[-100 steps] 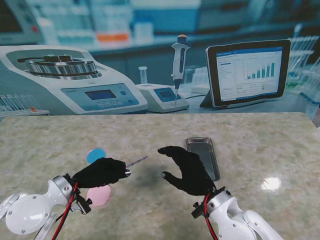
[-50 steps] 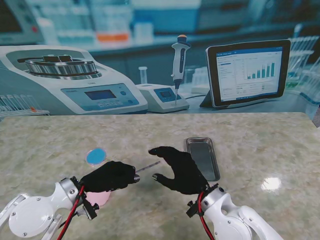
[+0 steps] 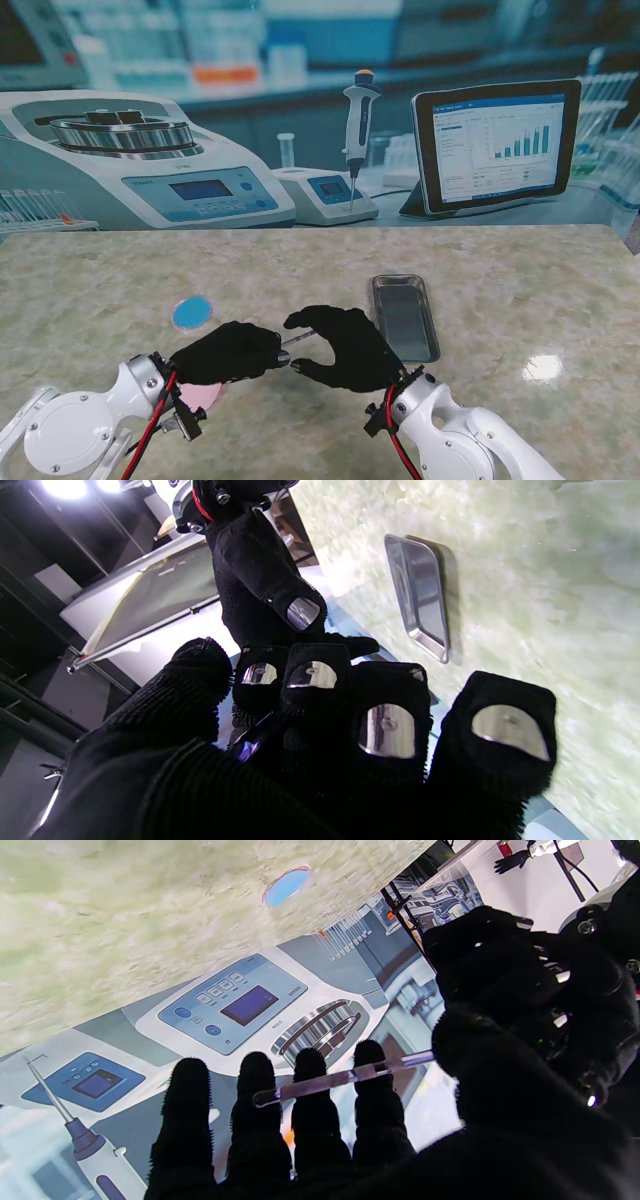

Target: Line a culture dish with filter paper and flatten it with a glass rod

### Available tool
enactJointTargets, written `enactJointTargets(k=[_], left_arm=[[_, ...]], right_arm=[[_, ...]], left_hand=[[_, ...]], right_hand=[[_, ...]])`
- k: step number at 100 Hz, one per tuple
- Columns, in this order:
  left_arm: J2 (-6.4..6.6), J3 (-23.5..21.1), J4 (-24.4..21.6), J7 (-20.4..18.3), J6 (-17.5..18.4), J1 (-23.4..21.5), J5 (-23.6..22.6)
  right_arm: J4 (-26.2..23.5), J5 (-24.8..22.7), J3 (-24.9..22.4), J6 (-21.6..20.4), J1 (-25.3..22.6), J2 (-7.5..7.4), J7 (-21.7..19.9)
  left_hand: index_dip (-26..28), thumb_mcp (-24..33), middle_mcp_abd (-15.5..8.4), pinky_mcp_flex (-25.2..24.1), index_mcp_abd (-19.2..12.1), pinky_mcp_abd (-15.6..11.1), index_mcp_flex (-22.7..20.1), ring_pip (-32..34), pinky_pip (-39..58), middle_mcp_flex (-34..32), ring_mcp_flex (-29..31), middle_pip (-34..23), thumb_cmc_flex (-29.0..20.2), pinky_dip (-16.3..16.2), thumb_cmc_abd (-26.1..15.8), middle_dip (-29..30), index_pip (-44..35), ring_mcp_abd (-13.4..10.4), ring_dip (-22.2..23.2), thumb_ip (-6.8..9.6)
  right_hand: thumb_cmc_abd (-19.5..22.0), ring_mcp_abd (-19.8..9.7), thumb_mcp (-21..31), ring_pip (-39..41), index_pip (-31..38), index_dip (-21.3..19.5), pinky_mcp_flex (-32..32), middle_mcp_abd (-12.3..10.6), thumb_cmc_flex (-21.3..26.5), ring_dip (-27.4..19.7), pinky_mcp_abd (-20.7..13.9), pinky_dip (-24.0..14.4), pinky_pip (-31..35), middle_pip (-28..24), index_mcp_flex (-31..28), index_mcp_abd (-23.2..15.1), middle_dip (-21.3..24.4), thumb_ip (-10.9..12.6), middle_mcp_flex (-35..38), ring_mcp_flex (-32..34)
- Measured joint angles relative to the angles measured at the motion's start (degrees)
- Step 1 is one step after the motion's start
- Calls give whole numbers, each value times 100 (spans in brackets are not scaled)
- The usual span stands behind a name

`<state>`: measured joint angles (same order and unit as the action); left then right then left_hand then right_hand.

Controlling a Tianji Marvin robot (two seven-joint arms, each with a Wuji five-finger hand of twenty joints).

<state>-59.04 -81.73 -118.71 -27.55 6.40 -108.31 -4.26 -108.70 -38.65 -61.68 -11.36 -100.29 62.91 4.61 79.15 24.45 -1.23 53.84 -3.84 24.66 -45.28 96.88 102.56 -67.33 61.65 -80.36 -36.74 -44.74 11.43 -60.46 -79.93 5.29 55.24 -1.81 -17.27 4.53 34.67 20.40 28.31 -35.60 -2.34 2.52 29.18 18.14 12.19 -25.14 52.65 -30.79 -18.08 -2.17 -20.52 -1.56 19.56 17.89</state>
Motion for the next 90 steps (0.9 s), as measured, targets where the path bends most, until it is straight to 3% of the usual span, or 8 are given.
enactJointTargets(k=[13, 29, 39, 52, 73, 90], left_arm=[[0, 17, -1, -2, -9, 11, 17], [0, 22, -2, -26, -9, 14, 58], [0, 26, -3, -34, -9, 13, 81], [1, 28, -4, -53, -11, 8, 121], [12, 37, -5, -194, -69, 9, 264], [30, 49, -6, -256, -81, 15, 295]], right_arm=[[81, -3, 84, -41, 95, 0, 30], [207, -5, 184, -87, 214, 9, 150], [266, 3, 230, -110, 266, 24, 232], [316, 0, 281, -140, 326, 40, 295], [345, -49, 338, -138, 408, 43, 288], [353, -65, 363, -116, 440, 44, 279]], left_hand=[[0, 0, 0, 0, 0, 0, 0, 2, 1, 0, 0, 0, 0, 0, 0, 0, 0, 0, 0, 0], [0, 0, 0, 0, 0, 0, 0, 2, 1, -1, 0, 0, -1, 0, 0, 0, -1, 0, 0, 0], [0, -1, 0, 1, 0, 0, 0, 2, 1, -1, 0, -1, -1, 0, 0, 0, -1, 0, 0, 0], [0, -5, 0, 1, 0, 0, 0, 2, 2, -1, 1, -1, -1, 0, 0, 0, -1, 0, 0, 0], [0, -26, 0, 1, 0, 0, 0, 4, 2, -1, 1, -1, -2, 0, 0, 0, -1, 0, 0, 0], [0, -78, 0, 1, 0, 0, 0, 4, 2, -1, 1, -1, -3, 0, 0, 0, -1, 0, 0, 0]], right_hand=[[-91, 57, 148, 443, 418, -421, -155, 72, -1, 229, 3, -96, 298, -322, -289, 6, -348, -42, 286, 250], [-288, 152, 330, 1124, 1135, -1220, -412, 84, -124, 685, 4, -378, 736, -1007, -766, 4, -951, -65, 742, 628], [-417, 258, 376, 1755, 1723, -1628, -641, 87, -131, 1046, 4, -614, 1115, -1491, -993, -69, -1457, -257, 1118, 934], [-621, 409, 376, 2691, 2573, -1849, -943, 88, -129, 1590, 4, -980, 1653, -2141, -1296, -252, -2186, -528, 1603, 1289], [-621, 482, 376, 4106, 3272, -2213, -1201, 90, -128, 2377, 4, -1620, 2463, -3044, -1787, -389, -3282, -592, 2180, 1648], [-621, 442, 375, 4811, 3621, -2519, -1294, 90, -128, 2806, 13, -2052, 2935, -3616, -1979, -443, -4009, -592, 2512, 1904]])
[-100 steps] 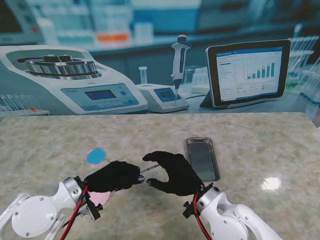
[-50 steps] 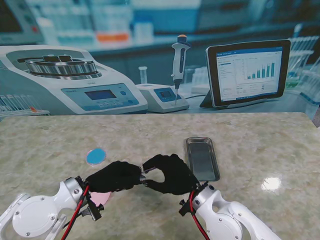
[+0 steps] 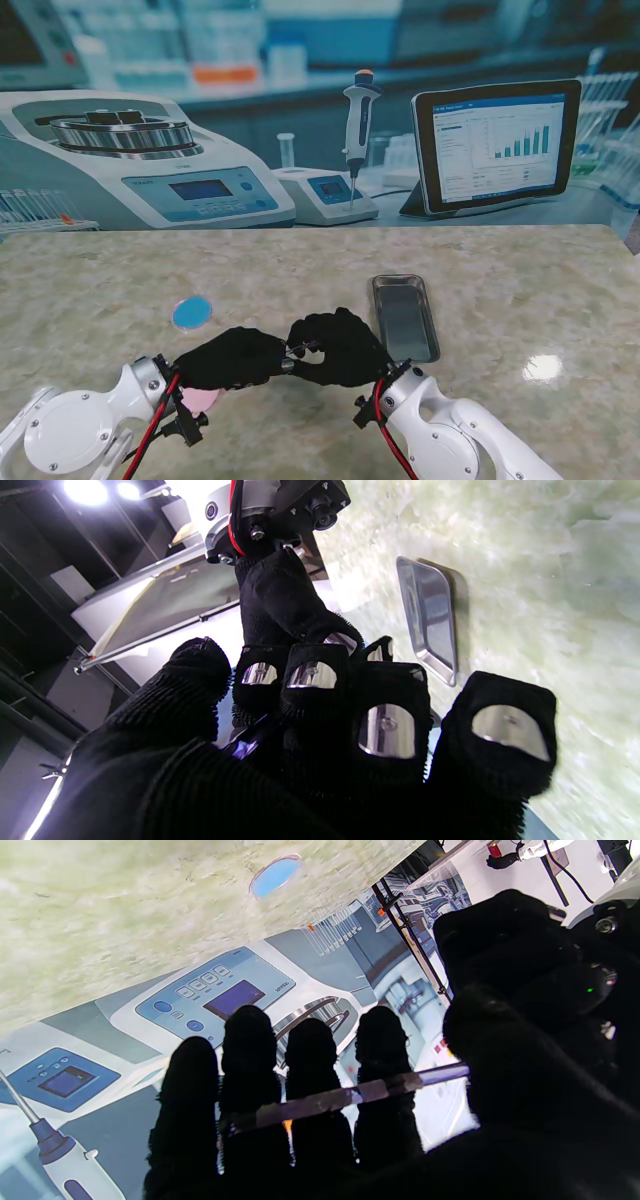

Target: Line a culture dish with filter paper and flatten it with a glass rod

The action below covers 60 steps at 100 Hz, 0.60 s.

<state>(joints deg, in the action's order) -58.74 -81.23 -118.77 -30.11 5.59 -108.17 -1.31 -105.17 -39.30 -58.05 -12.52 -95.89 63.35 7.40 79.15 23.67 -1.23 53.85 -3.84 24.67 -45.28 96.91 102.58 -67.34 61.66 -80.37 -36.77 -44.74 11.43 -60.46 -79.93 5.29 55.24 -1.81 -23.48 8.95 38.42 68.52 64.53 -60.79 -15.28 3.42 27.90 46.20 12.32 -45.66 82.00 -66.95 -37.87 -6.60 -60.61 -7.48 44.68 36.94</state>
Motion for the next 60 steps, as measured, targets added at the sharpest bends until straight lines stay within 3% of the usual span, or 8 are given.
enactJointTargets(k=[16, 31, 60], left_arm=[[10, 0, 0, -72, 0, 13, 22], [15, 4, 1, -90, -10, 28, 36], [19, 24, 1, -107, -52, 52, 63]], right_arm=[[22, -5, 31, 22, 34, 1, 5], [60, -72, 69, 32, 72, 5, 60], [198, -362, 119, 10, 176, 11, 230]], left_hand=[[0, -64, 0, 0, 0, 0, 0, 0, 1, 0, 0, 0, -1, 0, -2, 0, 0, 0, 0, 0], [0, -126, 0, 0, 0, 0, 0, 0, 1, 0, 0, 0, -4, 0, -9, 0, 0, 0, 0, 0], [0, -240, 0, 0, 0, 1, 1, 0, 2, 0, 0, 0, -7, 0, -65, 0, 0, 0, 0, 0]], right_hand=[[38, -141, 19, 539, 464, -484, -105, 0, -84, 357, 67, -298, 298, -516, -353, -43, -652, 0, 339, 297], [234, -217, 102, 976, 961, -1235, -411, -16, -229, 736, 199, -709, 533, -941, -1137, -61, -1238, 125, 835, 857], [301, -119, 80, 1917, 1561, -1730, -1499, -106, -468, 1007, 650, -1441, 1092, -1496, -2858, -45, -1586, 214, 2240, 2189]])
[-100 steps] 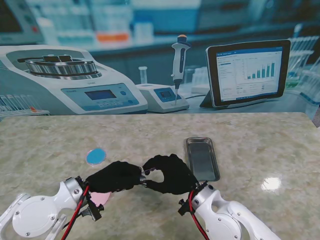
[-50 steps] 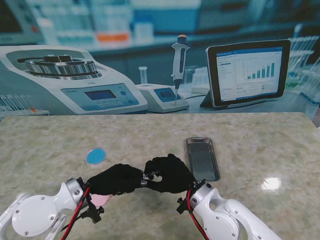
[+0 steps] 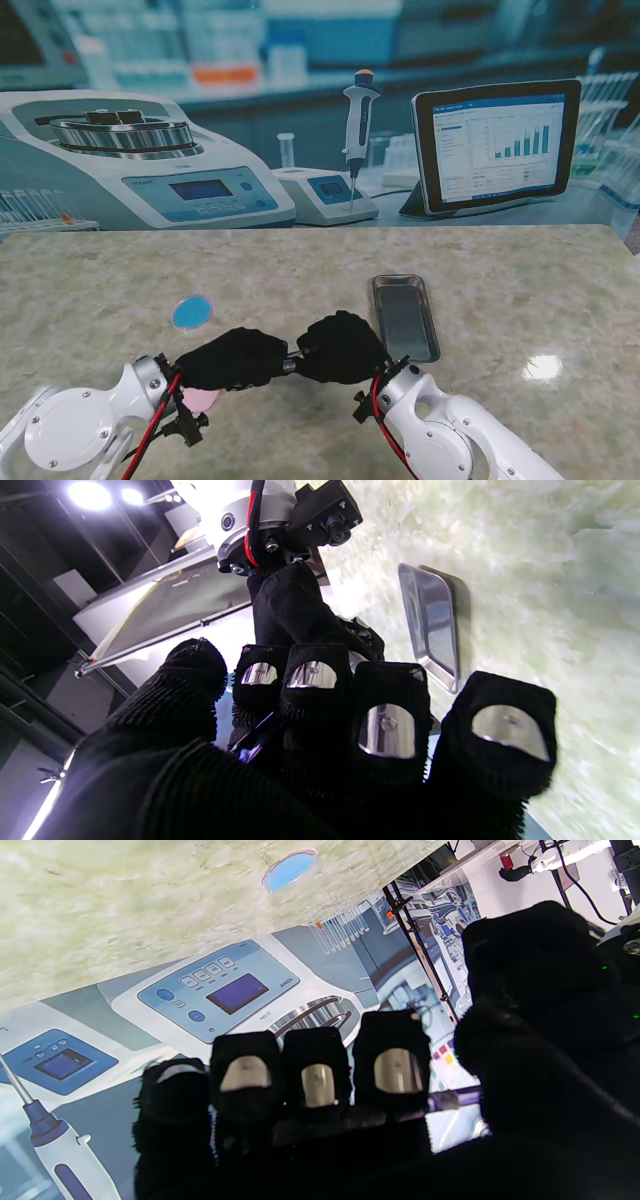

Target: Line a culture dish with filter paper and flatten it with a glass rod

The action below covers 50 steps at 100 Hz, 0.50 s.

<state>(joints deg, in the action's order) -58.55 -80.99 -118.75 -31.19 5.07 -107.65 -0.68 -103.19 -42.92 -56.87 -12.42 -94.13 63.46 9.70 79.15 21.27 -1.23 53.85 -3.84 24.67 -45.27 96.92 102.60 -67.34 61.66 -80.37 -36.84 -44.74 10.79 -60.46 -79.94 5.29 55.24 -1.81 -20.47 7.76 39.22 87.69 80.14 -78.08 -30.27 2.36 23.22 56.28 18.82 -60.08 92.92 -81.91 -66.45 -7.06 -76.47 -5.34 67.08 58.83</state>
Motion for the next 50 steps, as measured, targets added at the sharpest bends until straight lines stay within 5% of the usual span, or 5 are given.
enactJointTargets(k=[50], left_arm=[[1, -2, -2, -8, -32, 12, 21]], right_arm=[[12, -46, 15, -22, 55, -35, -242]], left_hand=[[-54, -250, 0, -281, 0, 13, 177, -108, 0, 156, -166, 64, -8, -4, -85, 0, 16, 25, 0, 0]], right_hand=[[1003, 302, -528, 364, 68, -350, -143, 177, 185, 7, 395, -544, 69, -91, -392, 204, -291, 61, 306, 255]])
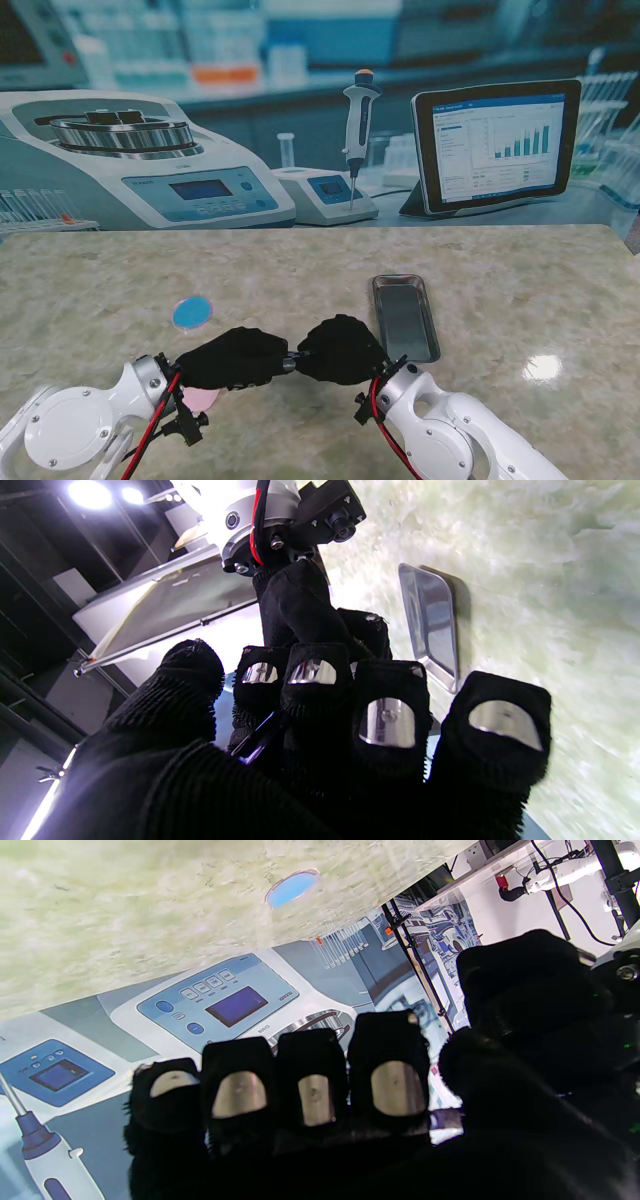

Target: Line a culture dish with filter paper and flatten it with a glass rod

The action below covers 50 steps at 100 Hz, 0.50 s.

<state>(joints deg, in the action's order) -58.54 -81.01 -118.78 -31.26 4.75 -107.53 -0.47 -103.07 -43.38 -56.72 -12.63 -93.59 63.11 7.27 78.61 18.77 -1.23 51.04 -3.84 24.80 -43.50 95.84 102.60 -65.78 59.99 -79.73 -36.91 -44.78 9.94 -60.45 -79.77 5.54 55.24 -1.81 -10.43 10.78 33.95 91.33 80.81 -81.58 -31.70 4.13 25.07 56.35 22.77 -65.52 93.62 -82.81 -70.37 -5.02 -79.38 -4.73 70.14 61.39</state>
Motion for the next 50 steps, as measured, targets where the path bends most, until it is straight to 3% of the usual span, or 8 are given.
enactJointTargets(k=[19, 38, 50], left_arm=[[-1, -27, -21, -5, -42, -21, 81], [0, -69, -20, -55, 34, -27, 92], [2, -88, -16, -82, 63, -27, 117]], right_arm=[[3, 1, -3, -3, 11, -4, 0], [3, 1, -5, -4, 14, -5, -1], [5, -3, -6, -3, 13, -4, 27]], left_hand=[[-353, -697, 80, -628, 8, 52, 531, -465, -247, 572, -576, 524, -304, -585, -283, 24, 436, 199, 290, 1], [-1135, -1140, 573, -1167, -591, 57, 1650, -1182, -554, 1315, -1259, 1432, -568, -964, -271, 79, 1325, 618, 409, 2], [-2136, -1282, 565, -1458, -920, 57, 2145, -1549, -777, 1680, -1608, 1616, -625, -1152, -212, 176, 1956, 718, 442, 5]], right_hand=[[23, 5, 0, 0, 0, -10, 4, 5, 162, 3, 2, -29, 2, 0, 0, 46, 0, 52, 1, 0], [24, 17, 0, 2, 0, -11, 4, 8, 162, 12, 11, -42, 3, 0, 0, 48, -2, 57, 1, 0], [24, 19, 0, 2, 0, -19, 4, 10, 162, 14, 12, -95, 4, 0, -1, 49, -2, 58, 1, 0]])
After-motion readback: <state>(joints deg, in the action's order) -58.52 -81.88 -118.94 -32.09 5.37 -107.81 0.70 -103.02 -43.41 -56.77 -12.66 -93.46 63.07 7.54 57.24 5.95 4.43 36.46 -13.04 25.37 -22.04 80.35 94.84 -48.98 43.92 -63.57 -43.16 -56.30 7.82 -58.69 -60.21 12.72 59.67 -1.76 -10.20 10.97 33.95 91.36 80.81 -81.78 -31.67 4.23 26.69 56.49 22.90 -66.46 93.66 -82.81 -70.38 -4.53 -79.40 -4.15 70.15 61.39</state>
